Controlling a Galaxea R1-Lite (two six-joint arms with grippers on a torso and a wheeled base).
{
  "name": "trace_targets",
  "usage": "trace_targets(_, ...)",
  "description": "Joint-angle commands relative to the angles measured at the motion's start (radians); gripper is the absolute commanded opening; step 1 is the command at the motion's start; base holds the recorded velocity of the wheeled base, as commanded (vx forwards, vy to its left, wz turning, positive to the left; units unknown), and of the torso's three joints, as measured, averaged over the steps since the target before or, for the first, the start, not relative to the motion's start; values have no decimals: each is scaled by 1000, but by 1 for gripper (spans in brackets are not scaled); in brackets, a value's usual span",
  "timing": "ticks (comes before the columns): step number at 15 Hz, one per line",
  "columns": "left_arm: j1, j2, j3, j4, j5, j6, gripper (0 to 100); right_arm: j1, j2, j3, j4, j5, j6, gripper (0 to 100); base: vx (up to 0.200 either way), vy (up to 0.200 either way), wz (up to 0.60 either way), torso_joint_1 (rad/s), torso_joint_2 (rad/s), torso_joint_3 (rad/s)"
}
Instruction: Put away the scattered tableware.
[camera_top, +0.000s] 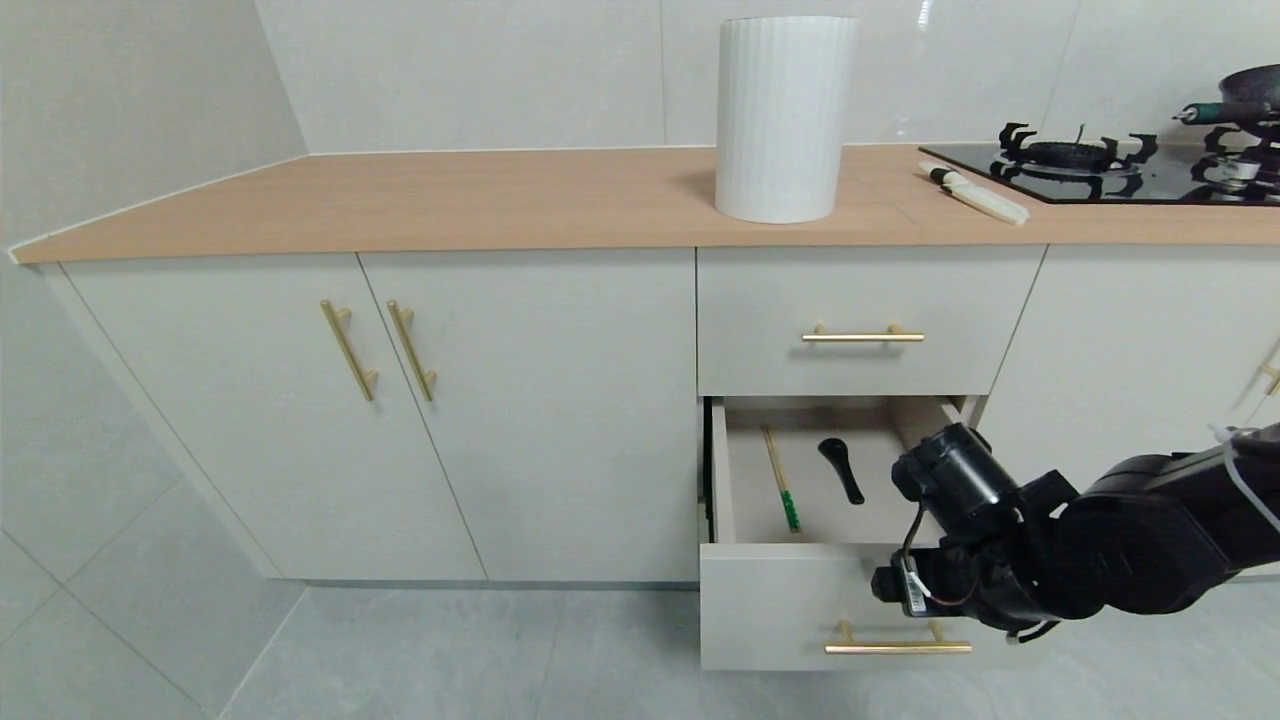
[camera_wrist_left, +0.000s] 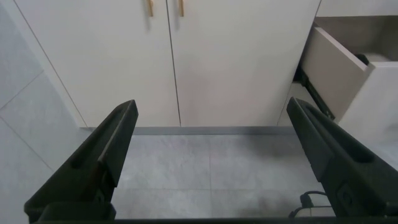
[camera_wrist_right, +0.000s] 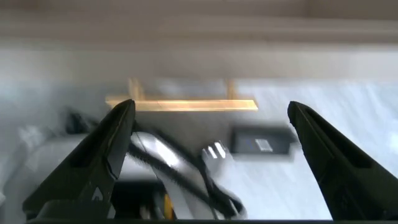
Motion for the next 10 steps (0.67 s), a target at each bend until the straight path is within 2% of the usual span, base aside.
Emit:
trace_targets(1,1,0,0,-1,0,1,100,-22,20,20,-58,1,0,100,0,0,0,0,0,0)
trace_targets(5,1,0,0,-1,0,1,100,-71,45,77,-273,5,-12,100,0,0,0,0,0,0)
trace_targets(10,1,0,0,-1,0,1,100,-143,135,49,-509,13,-92,100,0,0,0,0,0,0)
